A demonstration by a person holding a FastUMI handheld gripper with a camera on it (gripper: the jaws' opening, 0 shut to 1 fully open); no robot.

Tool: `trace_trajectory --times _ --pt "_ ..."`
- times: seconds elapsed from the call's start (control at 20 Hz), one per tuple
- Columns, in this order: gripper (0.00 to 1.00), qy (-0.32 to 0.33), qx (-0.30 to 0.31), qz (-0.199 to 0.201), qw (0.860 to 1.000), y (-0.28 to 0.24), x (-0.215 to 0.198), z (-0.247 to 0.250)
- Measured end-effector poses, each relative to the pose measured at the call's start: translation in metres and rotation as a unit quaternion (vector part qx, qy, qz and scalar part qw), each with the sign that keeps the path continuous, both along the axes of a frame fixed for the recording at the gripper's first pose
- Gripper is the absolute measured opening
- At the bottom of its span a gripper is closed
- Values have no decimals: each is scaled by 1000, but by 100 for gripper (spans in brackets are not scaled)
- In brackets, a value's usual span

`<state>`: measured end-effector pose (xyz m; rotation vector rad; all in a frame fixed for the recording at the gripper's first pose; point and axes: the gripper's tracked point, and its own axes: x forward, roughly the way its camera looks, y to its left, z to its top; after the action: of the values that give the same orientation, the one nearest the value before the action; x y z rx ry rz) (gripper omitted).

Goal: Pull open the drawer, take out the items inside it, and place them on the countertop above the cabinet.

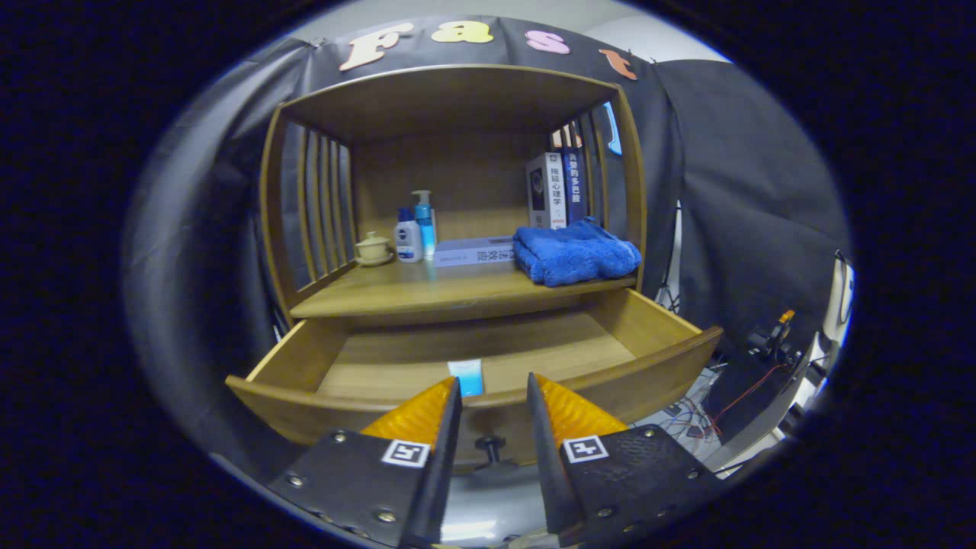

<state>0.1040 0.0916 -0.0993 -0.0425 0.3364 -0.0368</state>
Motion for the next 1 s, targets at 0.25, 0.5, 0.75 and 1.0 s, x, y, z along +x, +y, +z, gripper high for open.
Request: trace_trajectory --times 0.25,0.5,0.75,1.0 --pt "55 65 -21 -30 997 3 52 2" --pt "56 204 -48 -55 976 0 82 -38" --pt "56 297 -43 -45 953 11 95 -90" --pt "56 346 -18 -31 938 24 101 -126"
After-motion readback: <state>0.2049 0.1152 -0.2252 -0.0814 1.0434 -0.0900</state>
